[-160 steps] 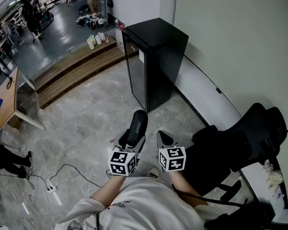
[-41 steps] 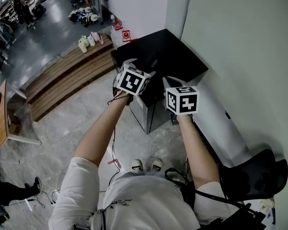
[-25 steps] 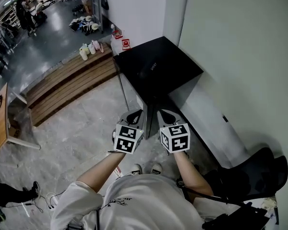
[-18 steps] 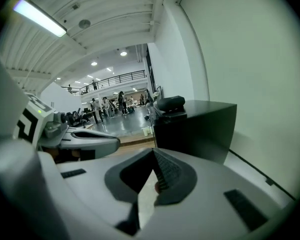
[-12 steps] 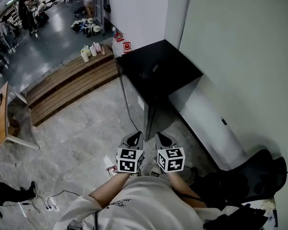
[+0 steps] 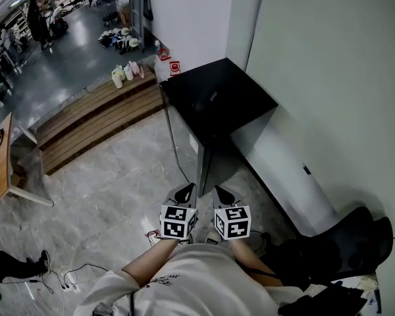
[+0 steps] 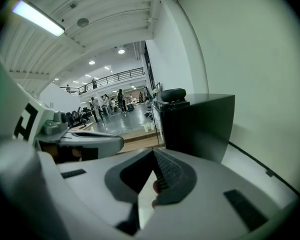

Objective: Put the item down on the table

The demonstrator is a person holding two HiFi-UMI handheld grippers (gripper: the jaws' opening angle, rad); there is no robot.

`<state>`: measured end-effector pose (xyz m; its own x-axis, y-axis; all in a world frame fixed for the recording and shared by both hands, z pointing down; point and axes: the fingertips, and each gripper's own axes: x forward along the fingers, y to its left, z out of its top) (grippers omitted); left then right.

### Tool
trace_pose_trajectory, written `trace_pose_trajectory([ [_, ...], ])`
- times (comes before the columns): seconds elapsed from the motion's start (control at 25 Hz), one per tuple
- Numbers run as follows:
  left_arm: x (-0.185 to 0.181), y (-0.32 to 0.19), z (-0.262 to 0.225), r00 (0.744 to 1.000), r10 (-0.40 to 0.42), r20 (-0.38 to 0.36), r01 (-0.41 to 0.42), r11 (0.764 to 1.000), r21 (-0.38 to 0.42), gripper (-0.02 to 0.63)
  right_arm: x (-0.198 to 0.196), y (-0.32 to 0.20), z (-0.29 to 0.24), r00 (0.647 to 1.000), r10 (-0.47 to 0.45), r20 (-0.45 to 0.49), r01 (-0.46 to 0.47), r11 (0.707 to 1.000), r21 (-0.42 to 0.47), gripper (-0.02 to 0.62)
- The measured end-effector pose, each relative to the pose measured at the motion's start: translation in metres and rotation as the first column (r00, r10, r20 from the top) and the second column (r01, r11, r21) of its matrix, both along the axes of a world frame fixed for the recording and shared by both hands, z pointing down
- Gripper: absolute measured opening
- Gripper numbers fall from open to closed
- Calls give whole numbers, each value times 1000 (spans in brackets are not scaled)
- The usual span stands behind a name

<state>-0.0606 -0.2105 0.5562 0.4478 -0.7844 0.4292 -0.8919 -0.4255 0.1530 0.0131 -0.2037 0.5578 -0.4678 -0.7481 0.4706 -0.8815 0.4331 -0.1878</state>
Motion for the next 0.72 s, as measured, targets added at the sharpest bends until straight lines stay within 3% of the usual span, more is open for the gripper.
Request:
trace_pose_trajectory([
  [0.72,1,-3,-7,1000,8,-6,-8,1000,5,6,-5,1,-3,1000,-17,17,17,1000,-14,3],
])
